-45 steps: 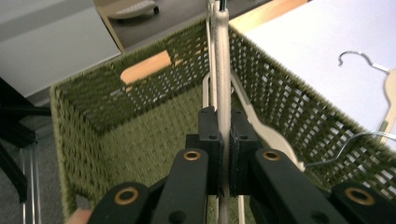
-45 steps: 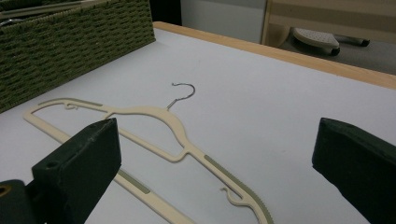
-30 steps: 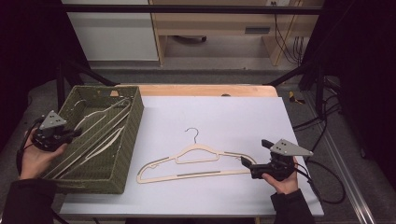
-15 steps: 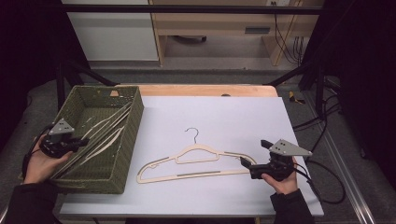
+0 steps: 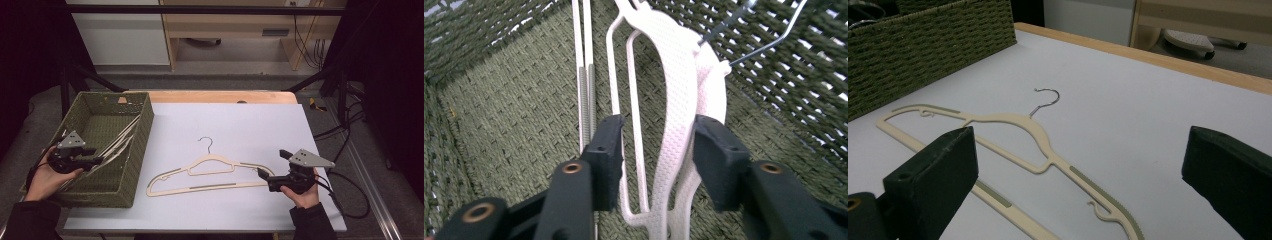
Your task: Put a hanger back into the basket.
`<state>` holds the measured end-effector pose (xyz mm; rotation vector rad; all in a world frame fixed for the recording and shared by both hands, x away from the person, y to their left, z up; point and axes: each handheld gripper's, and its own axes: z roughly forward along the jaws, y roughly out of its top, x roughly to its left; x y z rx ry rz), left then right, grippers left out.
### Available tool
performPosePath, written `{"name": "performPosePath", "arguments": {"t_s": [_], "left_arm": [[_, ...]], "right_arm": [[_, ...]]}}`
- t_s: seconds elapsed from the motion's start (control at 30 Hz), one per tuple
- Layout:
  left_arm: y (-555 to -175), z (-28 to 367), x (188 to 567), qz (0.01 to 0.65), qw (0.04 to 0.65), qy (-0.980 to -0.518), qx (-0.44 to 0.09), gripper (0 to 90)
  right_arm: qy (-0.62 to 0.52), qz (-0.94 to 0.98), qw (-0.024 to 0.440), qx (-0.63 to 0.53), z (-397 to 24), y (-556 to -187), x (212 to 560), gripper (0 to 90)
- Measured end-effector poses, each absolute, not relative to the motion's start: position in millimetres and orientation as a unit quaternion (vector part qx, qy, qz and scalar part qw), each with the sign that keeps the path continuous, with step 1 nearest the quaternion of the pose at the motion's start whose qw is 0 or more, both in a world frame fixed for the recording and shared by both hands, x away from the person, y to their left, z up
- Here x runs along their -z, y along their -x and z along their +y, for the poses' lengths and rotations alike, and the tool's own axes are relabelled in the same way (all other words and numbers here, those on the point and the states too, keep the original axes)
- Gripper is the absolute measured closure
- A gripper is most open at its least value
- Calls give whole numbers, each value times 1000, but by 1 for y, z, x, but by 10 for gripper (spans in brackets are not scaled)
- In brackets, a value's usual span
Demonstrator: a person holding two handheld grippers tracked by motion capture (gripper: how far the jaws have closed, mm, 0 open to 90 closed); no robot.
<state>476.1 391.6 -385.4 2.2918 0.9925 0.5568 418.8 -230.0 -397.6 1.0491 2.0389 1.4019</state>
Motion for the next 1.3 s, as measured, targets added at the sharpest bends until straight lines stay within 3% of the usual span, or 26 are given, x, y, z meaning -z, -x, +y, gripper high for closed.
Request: {"name": "performPosePath", "arguments": {"t_s": [0.23, 0.43, 0.8, 1.07, 1.3], "left_arm": [[-470, 389, 372, 371, 316, -844, -222, 474], [-461, 379, 355, 376, 370, -815, -242, 335], [-442, 322, 331, 340, 464, -782, -240, 169], [-432, 276, 338, 314, 495, -780, -219, 132], [-432, 250, 351, 297, 488, -796, -200, 132]], "right_arm": [[-379, 739, 226, -509, -230, -419, 397, 23], [-380, 736, 228, -512, -231, -419, 396, 23], [-383, 732, 228, -515, -232, -418, 395, 23], [-382, 731, 229, -517, -233, -418, 394, 23], [-382, 731, 229, -517, -233, -417, 393, 23]]}}
